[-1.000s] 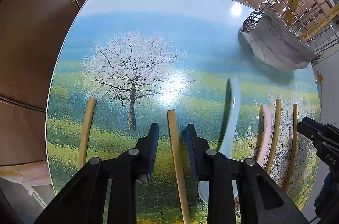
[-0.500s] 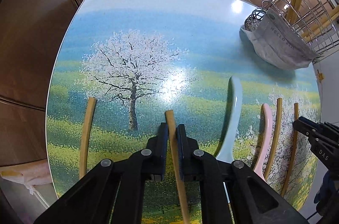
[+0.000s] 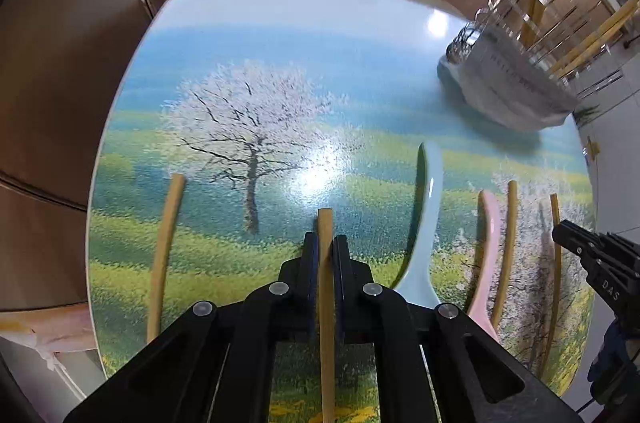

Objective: Organize utensils
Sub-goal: 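Lower the left tool around a chopstick and close while the right tool grasps another, then lift the left tool's chopstick over the wire holder while the right tool carries its own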

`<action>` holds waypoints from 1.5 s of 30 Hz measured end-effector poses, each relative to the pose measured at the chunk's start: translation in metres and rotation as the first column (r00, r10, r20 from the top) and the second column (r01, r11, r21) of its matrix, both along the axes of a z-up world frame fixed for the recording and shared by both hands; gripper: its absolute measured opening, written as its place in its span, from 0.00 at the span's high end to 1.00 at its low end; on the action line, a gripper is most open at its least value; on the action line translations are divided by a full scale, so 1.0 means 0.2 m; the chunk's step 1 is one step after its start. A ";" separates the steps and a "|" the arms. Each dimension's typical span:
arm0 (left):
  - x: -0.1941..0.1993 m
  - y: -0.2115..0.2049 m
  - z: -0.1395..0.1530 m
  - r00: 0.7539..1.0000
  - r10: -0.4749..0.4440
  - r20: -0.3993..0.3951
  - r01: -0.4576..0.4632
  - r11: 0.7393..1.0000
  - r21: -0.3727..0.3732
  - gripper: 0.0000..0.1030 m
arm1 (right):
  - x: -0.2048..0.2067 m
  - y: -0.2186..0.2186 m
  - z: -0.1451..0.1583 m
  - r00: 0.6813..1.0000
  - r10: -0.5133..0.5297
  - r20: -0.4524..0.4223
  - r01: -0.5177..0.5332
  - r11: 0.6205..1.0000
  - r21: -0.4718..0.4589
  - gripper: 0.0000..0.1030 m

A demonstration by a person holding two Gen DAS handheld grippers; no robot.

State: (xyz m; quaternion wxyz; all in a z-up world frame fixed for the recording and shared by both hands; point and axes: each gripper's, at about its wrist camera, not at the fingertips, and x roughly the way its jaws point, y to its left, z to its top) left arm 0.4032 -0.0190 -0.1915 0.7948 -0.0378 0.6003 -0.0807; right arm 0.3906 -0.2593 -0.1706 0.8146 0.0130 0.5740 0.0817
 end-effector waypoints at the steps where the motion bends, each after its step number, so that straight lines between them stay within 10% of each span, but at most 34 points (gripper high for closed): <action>1: -0.02 0.01 0.02 1.000 0.004 0.013 -0.004 1.000 -0.005 0.94 | -0.02 -0.01 0.02 1.000 0.001 0.014 -0.001 1.000 0.008 0.93; 20: -0.50 0.18 0.55 0.973 0.005 0.231 0.005 0.999 -0.046 0.94 | -0.64 -0.12 0.54 0.949 -0.026 0.315 -0.020 0.990 0.140 0.94; 45: -1.00 0.25 1.22 0.861 0.028 0.508 0.038 0.992 -0.119 0.94 | -1.11 -0.03 1.11 0.821 -0.027 0.570 -0.055 0.990 0.127 0.94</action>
